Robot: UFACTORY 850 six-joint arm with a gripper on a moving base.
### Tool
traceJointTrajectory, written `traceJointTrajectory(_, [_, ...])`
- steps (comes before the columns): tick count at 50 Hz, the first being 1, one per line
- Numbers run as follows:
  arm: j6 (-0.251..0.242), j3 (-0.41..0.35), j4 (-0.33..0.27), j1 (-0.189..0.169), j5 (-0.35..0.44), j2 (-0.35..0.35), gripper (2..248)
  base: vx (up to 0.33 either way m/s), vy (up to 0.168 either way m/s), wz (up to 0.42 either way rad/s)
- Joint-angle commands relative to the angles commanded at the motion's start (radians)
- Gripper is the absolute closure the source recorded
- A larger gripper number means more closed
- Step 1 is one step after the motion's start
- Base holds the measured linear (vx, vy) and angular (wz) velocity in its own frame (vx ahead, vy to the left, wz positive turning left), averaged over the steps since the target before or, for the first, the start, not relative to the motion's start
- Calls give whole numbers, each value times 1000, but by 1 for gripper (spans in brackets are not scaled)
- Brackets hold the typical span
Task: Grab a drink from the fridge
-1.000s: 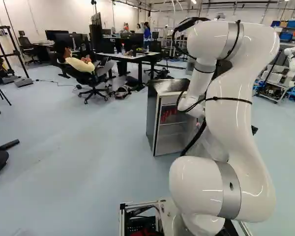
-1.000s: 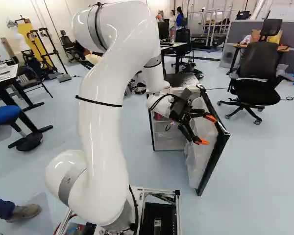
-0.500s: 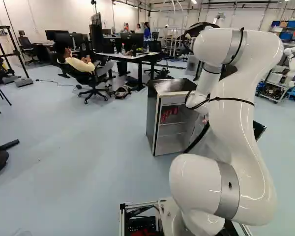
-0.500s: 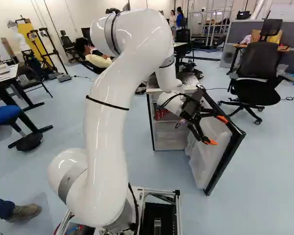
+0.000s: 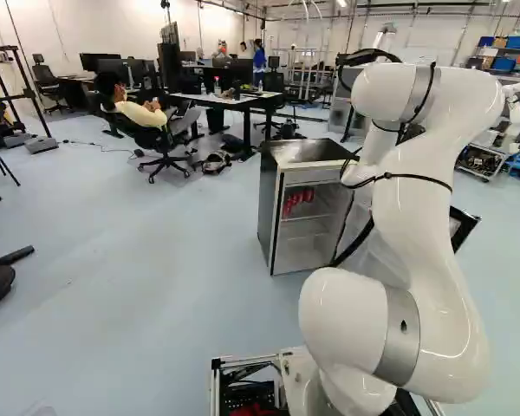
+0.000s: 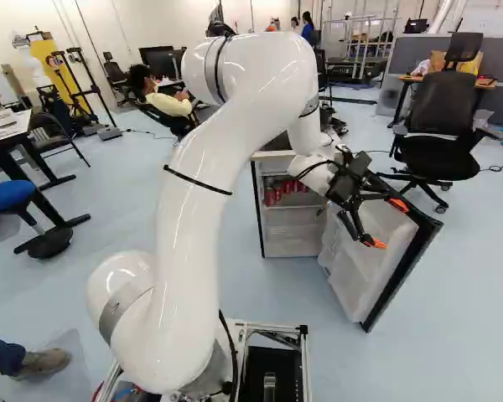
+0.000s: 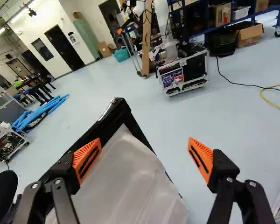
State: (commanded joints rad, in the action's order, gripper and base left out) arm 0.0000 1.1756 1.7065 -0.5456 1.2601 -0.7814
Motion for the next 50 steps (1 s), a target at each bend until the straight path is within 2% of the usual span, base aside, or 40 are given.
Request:
traceJointTrajectory(14, [0,79,0,-42,-26,-41,3,0,0,0])
traceJointTrajectory(23, [0,77,0,-42,-33,-39,3,0,0,0])
traceJointTrajectory(37, [0,-3,-11,-30,-33,2,3,0,0,0])
traceJointTrajectory(50, [0,-95,-99,-5,-28,50,3,0,0,0])
